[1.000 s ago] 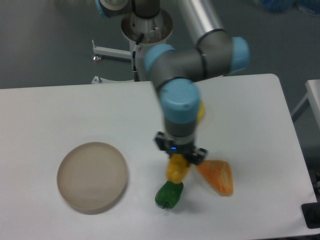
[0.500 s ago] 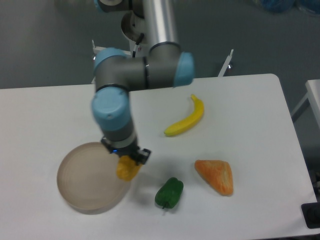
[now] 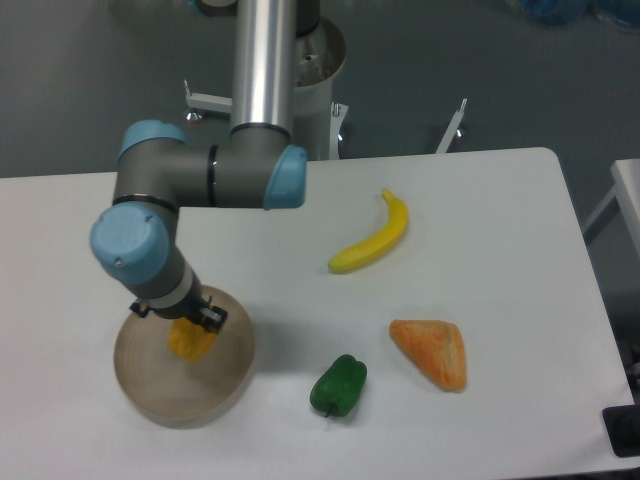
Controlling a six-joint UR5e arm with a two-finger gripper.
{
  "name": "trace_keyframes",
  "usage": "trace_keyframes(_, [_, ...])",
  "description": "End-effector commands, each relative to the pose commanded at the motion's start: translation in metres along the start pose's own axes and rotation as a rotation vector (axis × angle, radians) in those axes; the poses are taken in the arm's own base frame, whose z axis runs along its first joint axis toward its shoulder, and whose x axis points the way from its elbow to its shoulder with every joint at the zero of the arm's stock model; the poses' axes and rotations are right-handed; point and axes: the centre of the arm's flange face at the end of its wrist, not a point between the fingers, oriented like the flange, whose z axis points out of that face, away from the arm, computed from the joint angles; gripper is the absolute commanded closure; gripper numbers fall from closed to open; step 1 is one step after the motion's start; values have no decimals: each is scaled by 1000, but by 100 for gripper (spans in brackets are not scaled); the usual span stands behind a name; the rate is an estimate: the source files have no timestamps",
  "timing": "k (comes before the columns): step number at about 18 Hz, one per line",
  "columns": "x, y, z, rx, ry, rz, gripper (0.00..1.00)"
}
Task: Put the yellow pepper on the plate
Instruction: 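Lower the yellow pepper onto the plate and open the gripper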
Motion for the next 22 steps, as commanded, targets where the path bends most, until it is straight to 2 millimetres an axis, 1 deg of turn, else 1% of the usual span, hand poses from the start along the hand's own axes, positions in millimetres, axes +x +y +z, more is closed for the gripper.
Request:
trace_keyframes(5, [4,-6,16,-20,7,9,44])
trace_keyframes(18, [4,-7,22,-37,-9,14,44])
trace_keyframes(21, [7,-7,25,-42,-6,19,43])
trace_keyframes(22, [9,-7,25,-43,-4,21,40])
